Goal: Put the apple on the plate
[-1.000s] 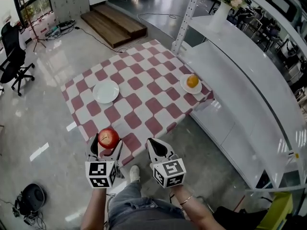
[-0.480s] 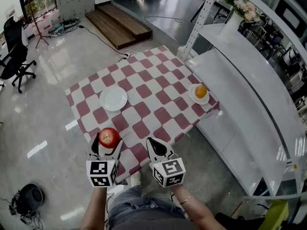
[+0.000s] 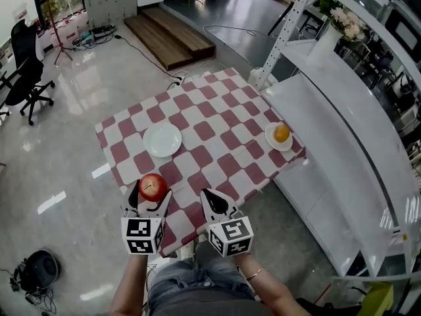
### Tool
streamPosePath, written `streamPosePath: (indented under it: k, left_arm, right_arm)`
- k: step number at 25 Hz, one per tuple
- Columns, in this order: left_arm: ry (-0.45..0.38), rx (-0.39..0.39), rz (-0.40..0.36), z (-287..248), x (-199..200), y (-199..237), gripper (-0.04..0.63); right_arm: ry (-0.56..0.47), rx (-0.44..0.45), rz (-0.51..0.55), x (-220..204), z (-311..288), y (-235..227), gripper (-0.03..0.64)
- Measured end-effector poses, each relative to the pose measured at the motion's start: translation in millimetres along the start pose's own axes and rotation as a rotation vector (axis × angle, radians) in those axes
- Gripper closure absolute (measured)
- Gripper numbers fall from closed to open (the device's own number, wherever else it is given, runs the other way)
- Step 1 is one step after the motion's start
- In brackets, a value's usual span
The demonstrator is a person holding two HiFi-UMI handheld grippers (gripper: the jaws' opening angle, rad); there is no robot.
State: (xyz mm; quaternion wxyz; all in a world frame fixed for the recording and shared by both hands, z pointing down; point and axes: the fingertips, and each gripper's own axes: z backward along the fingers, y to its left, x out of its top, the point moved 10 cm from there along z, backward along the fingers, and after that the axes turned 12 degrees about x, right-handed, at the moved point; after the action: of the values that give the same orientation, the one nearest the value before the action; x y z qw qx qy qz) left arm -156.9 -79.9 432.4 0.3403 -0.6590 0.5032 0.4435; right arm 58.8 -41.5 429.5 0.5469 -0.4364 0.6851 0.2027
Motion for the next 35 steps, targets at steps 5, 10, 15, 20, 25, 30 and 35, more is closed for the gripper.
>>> streamPosePath:
  k: [5,10,15,20,25,30,35]
  left_arm:
    - [0.000,0.011,0.004,-16.2,5.5,-1.1,0.212]
    - [0.006,0.027,0.005,-39.3,14.6,-1.5,0.212]
    - [0.005,0.044,0.006,-63.7,26.9,1.3,0.212]
    - [-0.003,0.075,0.012,-92.1,37.0,9.0,0.212]
    - [0.006,0.089,-0.007,-119.3,44.5,11.3,0.212]
    - [0.027,0.095,-0.008,-146.1,45.3,10.0,0.212]
    - [0.044,0.107,-0.004,-172.4,41.9,9.0,0.212]
  right_arm:
    - [0.002,0.015,0.007,5.5,-11.2,-10.4,0.606]
    - [0.007,0.039,0.016,15.5,-29.2,-28.5,0.606]
    - [0.026,0.076,0.024,23.4,-53.2,-44.8,0.606]
    - [0.035,0.118,0.036,32.8,-77.4,-60.8,0.606]
    - [0.047,0.151,0.038,41.4,-95.9,-75.7,0.606]
    - [0.059,0.174,0.038,48.0,-113.1,-91.2,0.606]
    - [0.064,0.185,0.034,53.6,-129.1,-104.9,0.606]
